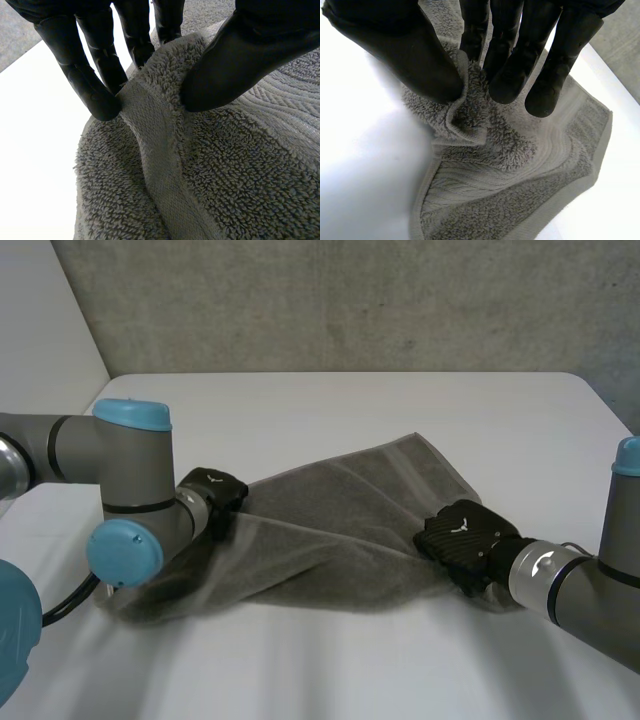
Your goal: Fold the towel.
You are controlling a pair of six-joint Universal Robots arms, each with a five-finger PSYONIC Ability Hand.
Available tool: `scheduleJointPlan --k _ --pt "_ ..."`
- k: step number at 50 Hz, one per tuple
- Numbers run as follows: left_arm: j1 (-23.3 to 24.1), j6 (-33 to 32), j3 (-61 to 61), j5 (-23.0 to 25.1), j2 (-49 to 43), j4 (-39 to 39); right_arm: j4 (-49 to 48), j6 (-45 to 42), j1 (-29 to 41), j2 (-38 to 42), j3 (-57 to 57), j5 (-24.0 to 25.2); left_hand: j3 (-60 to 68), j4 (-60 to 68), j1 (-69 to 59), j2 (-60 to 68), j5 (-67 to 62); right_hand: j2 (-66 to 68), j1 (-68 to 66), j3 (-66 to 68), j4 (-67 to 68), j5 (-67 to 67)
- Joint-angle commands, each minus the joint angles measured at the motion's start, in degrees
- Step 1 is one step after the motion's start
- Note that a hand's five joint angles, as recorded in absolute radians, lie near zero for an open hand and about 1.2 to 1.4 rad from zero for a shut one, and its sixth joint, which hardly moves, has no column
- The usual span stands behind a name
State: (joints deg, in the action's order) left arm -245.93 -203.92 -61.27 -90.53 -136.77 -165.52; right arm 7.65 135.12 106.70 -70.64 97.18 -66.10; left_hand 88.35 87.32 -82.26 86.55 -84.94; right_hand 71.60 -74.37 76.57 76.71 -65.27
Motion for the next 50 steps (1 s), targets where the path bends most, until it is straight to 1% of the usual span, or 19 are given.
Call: scheduleJointPlan --k 1,9,11,14,19,22,25,27,33,35,38,41,42,43,44,46,47,49,50 --pt "-0.7 0.4 -0.6 0.1 4.2 -0.1 0.8 1.0 -0.4 -1.1 -3.2 -0.5 -8.4 -7.3 2.3 -6.6 14.9 8.4 -5.6 3.4 3.3 -4.7" --pt "-0.8 1.5 -1.7 -0.1 16.5 -0.4 6.4 4.7 -2.0 -8.1 -12.2 -2.0 -8.4 -7.3 2.3 -6.6 14.9 8.4 -5.6 3.4 3.3 -4.7" --pt "-0.8 4.1 -1.7 0.0 22.6 -0.7 8.6 8.3 -2.5 -9.0 -17.7 -2.5 -8.4 -7.3 2.3 -6.6 14.9 8.4 -5.6 3.4 3.3 -4.7" --pt "-0.8 6.0 -1.5 0.0 25.3 -0.7 9.8 9.6 -2.6 -9.2 -20.6 -2.5 -8.4 -7.3 2.3 -6.6 14.9 8.4 -5.6 3.4 3.3 -4.7" --pt "-1.0 11.3 -1.4 0.2 31.1 -0.7 20.7 10.0 -2.5 -8.2 -31.2 -2.3 -8.4 -7.3 2.3 -6.6 14.9 8.4 -5.6 3.4 3.3 -4.7" --pt "-1.0 11.2 -1.6 0.2 31.1 -0.3 23.6 9.1 -2.6 -6.6 -33.1 -2.4 -8.4 -7.3 2.3 -6.6 14.9 8.4 -5.6 3.4 3.3 -4.7" --pt "-1.0 11.1 -1.9 0.0 29.3 -0.2 29.2 5.2 -1.9 -1.1 -36.1 -2.5 -8.4 -7.3 2.3 -6.6 14.9 8.4 -5.6 3.4 3.3 -4.7" --pt "-1.1 10.0 -1.7 -0.2 24.2 0.4 32.9 0.3 -1.6 4.0 -38.3 -3.5 -8.4 -7.3 2.3 -6.6 14.9 8.4 -5.6 3.4 3.3 -4.7" --pt "-1.9 4.5 2.0 -0.7 16.9 2.0 33.4 -2.7 -0.7 11.5 -42.6 -7.5 -8.4 -7.3 2.3 -6.6 14.9 8.4 -5.6 3.4 3.3 -4.7" --pt "-1.8 0.6 7.0 -0.8 12.9 2.0 31.6 -3.2 1.1 16.5 -48.1 -11.1 -8.4 -7.3 2.3 -6.6 14.9 8.4 -5.6 3.4 3.3 -4.7" --pt "-1.8 -1.0 9.9 -0.4 11.4 1.8 29.5 -3.2 1.9 18.9 -51.8 -12.5 -8.4 -7.3 2.3 -6.6 14.9 8.4 -5.6 3.4 3.3 -4.7" --pt "-1.7 -2.8 22.0 -0.5 9.4 -1.5 18.8 -3.1 3.9 22.8 -64.7 -16.9 -8.4 -7.3 2.3 -6.6 14.9 8.4 -5.6 3.4 3.3 -4.7" --pt "-1.7 -2.8 22.1 -0.5 9.4 -1.6 18.7 -3.1 4.0 22.8 -64.8 -17.0 -8.4 -7.3 2.3 -6.6 14.9 8.4 -5.6 3.4 3.3 -4.7" --pt "-1.7 -2.0 25.9 -1.0 9.7 -4.1 11.8 -2.5 5.3 23.0 -67.3 -18.0 -8.4 -7.3 2.3 -6.6 14.9 8.4 -5.6 3.4 3.3 -4.7" --pt "-1.7 -2.0 25.9 -1.0 9.7 -4.1 11.8 -2.5 5.4 23.0 -67.3 -18.0 -8.4 -7.3 2.3 -6.6 14.9 8.4 -5.6 3.4 3.3 -4.7" --pt "-2.0 3.5 29.8 -3.1 10.6 -12.1 -4.1 -0.1 8.6 19.9 -65.8 -19.7 -8.4 -7.3 2.3 -6.6 14.9 8.4 -5.6 3.4 3.3 -4.7" --pt "-2.0 3.5 29.8 -3.1 10.6 -12.2 -4.1 -0.1 8.6 19.9 -65.8 -19.7 -8.4 -7.3 2.3 -6.6 14.9 8.4 -5.6 3.4 3.3 -4.7" --pt "-4.0 11.2 29.8 -4.4 14.2 -19.6 -13.8 1.6 9.8 11.4 -60.4 -20.3 -8.4 -7.3 2.3 -6.6 14.9 8.4 -5.6 3.4 3.3 -4.7" --pt "-4.0 11.3 29.8 -4.4 14.3 -19.7 -13.8 1.6 9.8 11.4 -60.4 -20.3 -8.4 -7.3 2.3 -6.6 14.9 8.4 -5.6 3.4 3.3 -4.7"
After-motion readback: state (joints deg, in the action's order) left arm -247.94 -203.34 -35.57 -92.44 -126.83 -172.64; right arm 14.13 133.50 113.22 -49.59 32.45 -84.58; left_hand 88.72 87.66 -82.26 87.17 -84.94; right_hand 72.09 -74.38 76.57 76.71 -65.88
